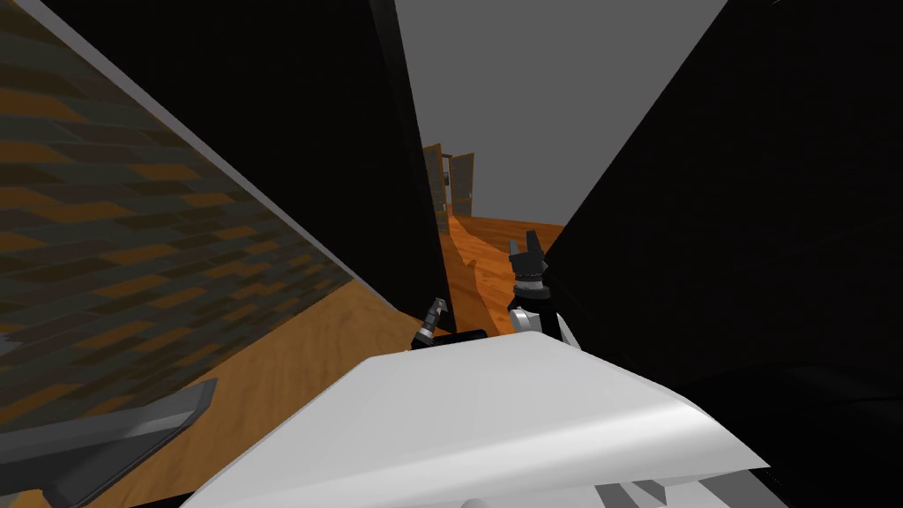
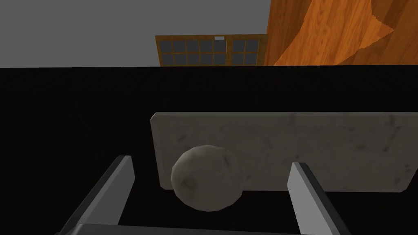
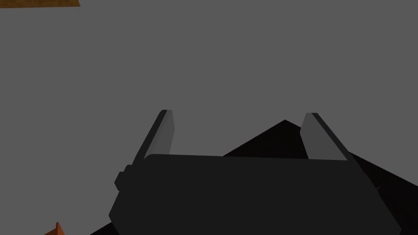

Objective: Push the door open

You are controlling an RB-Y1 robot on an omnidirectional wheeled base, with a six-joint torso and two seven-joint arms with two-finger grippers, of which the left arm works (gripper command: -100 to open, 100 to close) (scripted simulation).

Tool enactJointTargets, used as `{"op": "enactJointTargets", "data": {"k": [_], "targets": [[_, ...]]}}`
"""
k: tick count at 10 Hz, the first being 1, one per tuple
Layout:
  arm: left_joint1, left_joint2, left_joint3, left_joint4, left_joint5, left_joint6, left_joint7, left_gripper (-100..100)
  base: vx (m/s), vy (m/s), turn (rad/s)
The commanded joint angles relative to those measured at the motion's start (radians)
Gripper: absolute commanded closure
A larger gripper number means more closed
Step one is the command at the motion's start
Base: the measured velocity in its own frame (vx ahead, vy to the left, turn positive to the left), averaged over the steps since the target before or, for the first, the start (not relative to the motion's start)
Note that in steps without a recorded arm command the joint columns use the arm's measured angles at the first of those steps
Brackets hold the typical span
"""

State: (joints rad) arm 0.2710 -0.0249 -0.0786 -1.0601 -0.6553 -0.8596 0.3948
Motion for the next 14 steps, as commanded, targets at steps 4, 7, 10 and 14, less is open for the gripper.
{"op": "enactJointTargets", "data": {"k": [4,7,10,14], "targets": [[0.000,0.003,0.001,0.001,0.000,0.000,0.001,100,-0.019,0.010,-0.005],[-0.001,0.018,-0.007,0.003,0.019,0.006,-0.014,100,0.031,-0.012,0.033],[-0.004,0.041,-0.023,0.005,0.057,0.015,-0.041,100,0.196,-0.104,0.107],[0.013,0.071,-0.045,-0.009,0.094,0.016,-0.054,-100,0.131,-0.066,0.148]]}}
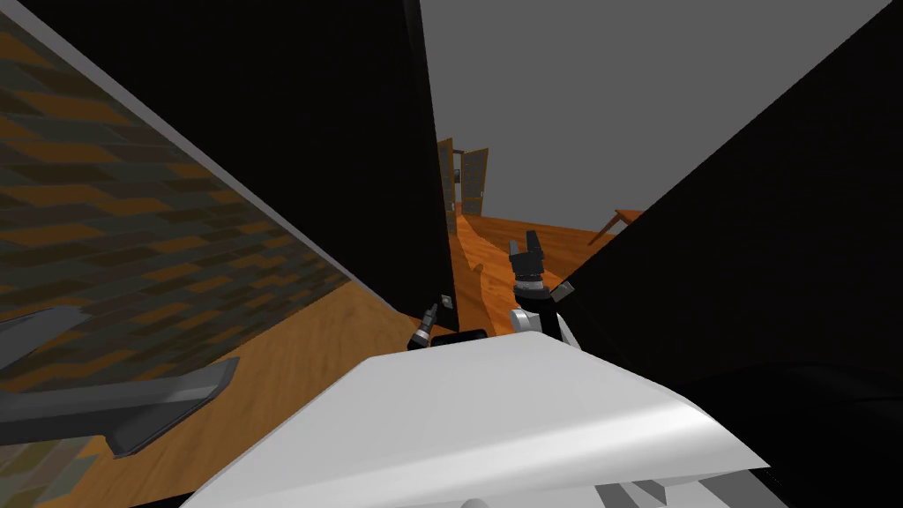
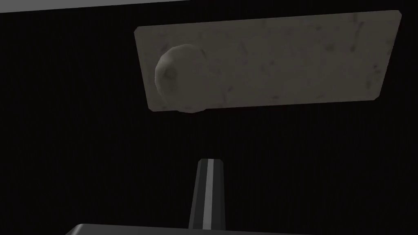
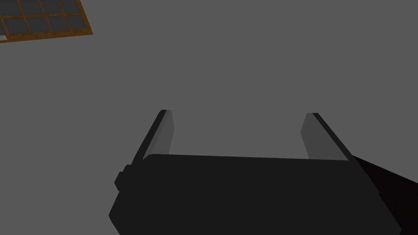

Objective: Push the door open

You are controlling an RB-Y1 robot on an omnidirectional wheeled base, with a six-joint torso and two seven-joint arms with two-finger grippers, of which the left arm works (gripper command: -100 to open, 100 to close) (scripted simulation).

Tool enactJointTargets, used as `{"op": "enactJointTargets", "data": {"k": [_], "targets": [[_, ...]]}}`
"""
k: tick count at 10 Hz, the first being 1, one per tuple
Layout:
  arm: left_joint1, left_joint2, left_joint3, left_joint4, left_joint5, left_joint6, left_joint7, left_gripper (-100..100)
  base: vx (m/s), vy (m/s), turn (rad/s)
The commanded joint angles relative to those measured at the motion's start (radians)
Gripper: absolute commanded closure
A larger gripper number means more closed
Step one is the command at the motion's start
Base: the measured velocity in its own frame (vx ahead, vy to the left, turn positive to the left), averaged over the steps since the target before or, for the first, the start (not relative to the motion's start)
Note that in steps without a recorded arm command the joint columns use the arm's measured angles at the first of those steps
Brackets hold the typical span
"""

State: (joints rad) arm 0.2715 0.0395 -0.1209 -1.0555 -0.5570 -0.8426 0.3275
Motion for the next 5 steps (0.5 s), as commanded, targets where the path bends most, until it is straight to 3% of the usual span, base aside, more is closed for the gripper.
{"op": "enactJointTargets", "data": {"k": [1,3,5], "targets": [[0.017,0.008,-0.003,-0.018,-0.006,-0.001,0.017,-100,-0.195,0.040,0.013],[0.037,0.004,-0.007,-0.039,-0.009,-0.001,0.035,-100,-0.227,0.022,0.035],[0.063,-0.027,-0.011,-0.065,-0.014,-0.002,0.058,-100,-0.257,0.006,0.060]]}}
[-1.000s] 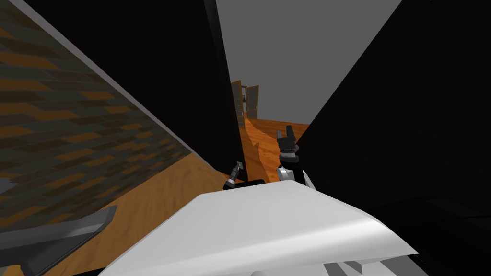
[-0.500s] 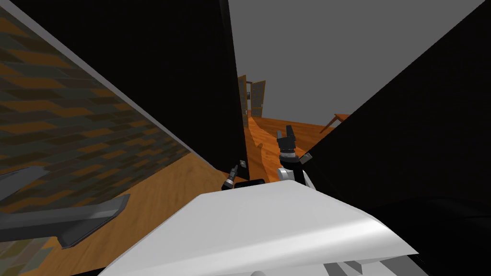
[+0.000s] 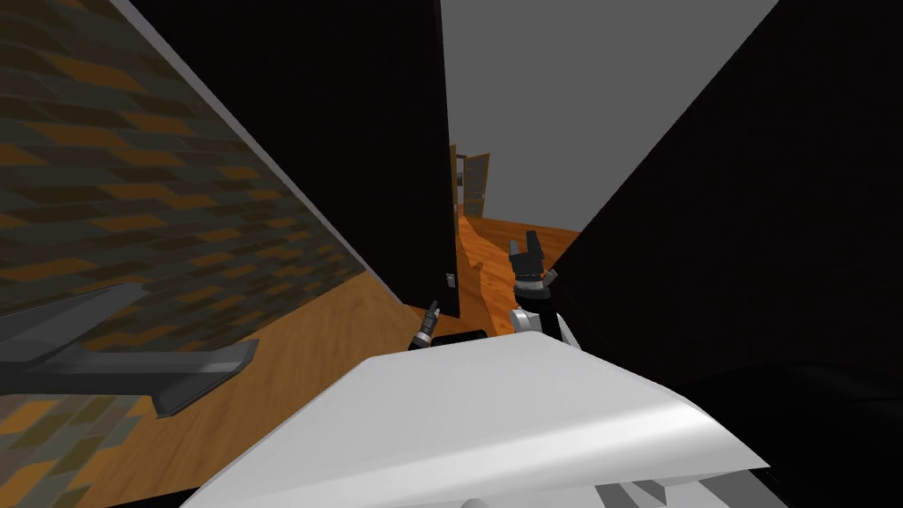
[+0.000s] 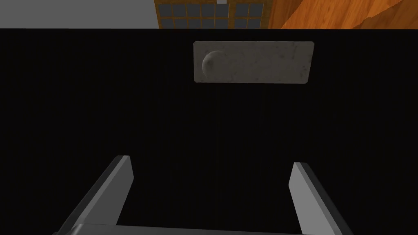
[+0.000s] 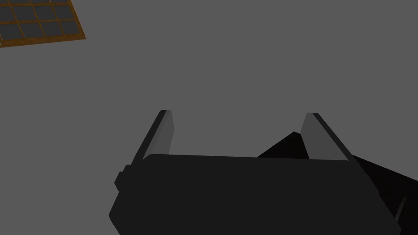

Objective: Push the door open

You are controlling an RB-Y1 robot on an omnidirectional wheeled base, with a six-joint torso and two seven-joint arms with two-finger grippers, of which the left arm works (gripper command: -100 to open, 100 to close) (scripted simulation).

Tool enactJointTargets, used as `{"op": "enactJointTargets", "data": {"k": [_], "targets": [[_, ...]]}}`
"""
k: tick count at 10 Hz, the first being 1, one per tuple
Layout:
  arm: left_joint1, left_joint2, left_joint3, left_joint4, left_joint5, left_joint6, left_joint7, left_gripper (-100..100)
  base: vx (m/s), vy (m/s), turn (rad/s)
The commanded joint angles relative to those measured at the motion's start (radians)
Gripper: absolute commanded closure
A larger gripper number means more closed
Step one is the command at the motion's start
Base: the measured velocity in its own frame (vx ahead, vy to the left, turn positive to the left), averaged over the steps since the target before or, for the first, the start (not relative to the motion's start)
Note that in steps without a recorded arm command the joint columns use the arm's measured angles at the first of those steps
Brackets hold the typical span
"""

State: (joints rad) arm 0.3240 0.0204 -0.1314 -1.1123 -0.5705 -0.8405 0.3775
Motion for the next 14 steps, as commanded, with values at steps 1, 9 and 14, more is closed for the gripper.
{"op": "enactJointTargets", "data": {"k": [1,9,14], "targets": [[0.000,0.000,0.000,0.000,0.000,0.000,0.000,-100,-0.115,0.008,0.004],[-0.067,-0.006,0.011,0.060,0.037,0.011,-0.046,-100,0.178,-0.080,-0.028],[-0.068,-0.011,0.012,0.064,0.037,0.008,-0.049,100,0.041,-0.019,-0.008]]}}
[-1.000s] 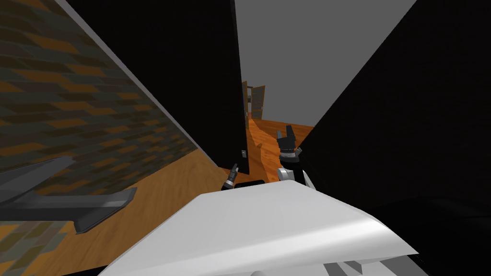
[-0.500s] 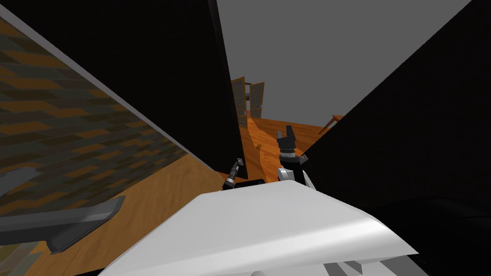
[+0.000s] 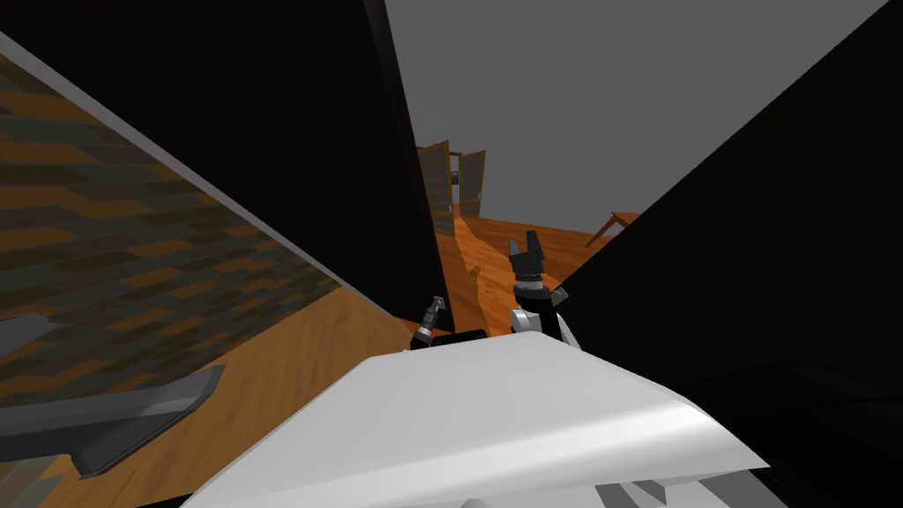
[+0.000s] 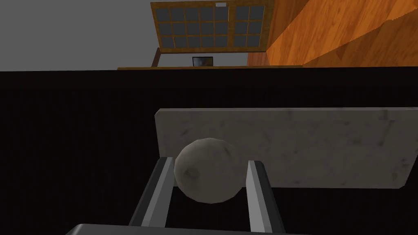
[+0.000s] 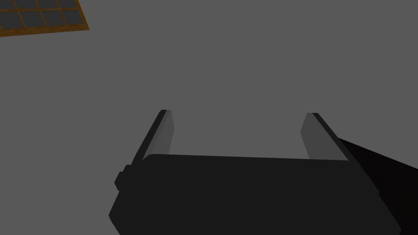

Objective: Push the door open

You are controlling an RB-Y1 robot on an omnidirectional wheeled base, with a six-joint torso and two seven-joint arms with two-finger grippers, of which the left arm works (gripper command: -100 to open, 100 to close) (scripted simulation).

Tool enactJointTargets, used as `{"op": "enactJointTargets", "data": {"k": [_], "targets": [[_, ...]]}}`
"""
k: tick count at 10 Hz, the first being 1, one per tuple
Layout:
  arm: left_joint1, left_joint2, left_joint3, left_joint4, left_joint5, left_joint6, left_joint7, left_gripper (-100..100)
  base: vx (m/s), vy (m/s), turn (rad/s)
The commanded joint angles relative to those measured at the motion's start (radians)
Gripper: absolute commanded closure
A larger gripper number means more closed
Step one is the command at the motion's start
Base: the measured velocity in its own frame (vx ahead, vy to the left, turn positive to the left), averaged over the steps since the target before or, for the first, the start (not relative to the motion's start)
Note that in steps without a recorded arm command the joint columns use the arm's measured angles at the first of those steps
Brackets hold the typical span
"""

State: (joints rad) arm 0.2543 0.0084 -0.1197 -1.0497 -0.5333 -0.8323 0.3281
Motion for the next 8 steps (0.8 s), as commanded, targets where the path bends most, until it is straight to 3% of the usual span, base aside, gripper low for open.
{"op": "enactJointTargets", "data": {"k": [1,4,8], "targets": [[0.002,0.001,0.000,0.001,0.000,0.000,0.000,100,-0.018,0.007,0.004],[-0.002,0.009,0.010,0.006,0.010,0.005,-0.006,100,0.037,-0.014,0.014],[-0.022,0.025,0.045,0.019,0.049,0.019,-0.029,100,0.229,-0.069,0.094]]}}
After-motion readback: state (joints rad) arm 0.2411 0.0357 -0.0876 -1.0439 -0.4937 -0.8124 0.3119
